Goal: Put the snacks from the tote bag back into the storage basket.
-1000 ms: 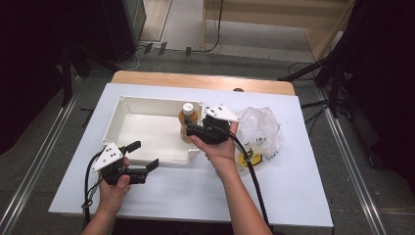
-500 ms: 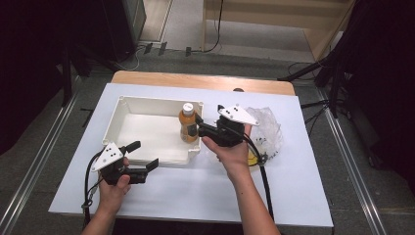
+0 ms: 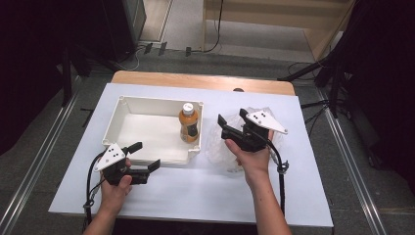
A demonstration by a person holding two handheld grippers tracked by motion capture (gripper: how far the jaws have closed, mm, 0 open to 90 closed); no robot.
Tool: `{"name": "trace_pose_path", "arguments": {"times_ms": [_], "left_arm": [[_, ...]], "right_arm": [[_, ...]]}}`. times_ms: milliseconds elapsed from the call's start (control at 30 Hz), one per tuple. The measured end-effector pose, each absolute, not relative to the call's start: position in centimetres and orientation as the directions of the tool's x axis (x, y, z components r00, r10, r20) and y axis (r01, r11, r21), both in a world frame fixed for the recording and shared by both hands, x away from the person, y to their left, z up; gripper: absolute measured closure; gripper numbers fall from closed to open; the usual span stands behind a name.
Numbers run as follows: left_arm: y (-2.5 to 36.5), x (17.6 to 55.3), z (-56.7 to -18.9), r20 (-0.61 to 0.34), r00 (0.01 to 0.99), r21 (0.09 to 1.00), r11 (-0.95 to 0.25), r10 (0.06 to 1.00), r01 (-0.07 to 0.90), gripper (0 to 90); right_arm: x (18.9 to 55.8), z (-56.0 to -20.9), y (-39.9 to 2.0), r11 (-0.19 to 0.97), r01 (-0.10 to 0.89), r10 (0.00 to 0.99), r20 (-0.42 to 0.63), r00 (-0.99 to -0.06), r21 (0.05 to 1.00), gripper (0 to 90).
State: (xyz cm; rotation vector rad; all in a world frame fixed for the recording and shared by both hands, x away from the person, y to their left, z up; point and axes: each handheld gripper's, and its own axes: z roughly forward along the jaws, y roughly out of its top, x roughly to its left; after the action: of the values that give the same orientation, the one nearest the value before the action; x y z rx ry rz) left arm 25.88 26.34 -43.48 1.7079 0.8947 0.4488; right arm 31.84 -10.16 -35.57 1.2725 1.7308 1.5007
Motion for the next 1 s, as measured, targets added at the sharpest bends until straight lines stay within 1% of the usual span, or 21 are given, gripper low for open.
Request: {"name": "trace_pose_path", "arguments": {"times_ms": [367,700,1000], "left_arm": [[26.2,25.7,-43.6,-0.127,0.638,0.938,-0.118,0.760,0.327,7.8],[25.9,25.8,-43.8,-0.113,0.636,0.933,-0.138,0.763,0.331,7.8],[25.6,25.9,-44.2,-0.111,0.637,0.929,-0.149,0.763,0.340,7.8]], "right_arm": [[31.0,-36.9,-13.6,-0.080,0.316,0.901,0.204,-0.383,0.945,26.0],[30.2,-38.1,-16.2,-0.080,0.304,0.911,0.194,-0.365,0.949,26.1],[29.4,-39.7,-18.5,-0.080,0.318,0.921,0.192,-0.340,0.945,26.5]]}}
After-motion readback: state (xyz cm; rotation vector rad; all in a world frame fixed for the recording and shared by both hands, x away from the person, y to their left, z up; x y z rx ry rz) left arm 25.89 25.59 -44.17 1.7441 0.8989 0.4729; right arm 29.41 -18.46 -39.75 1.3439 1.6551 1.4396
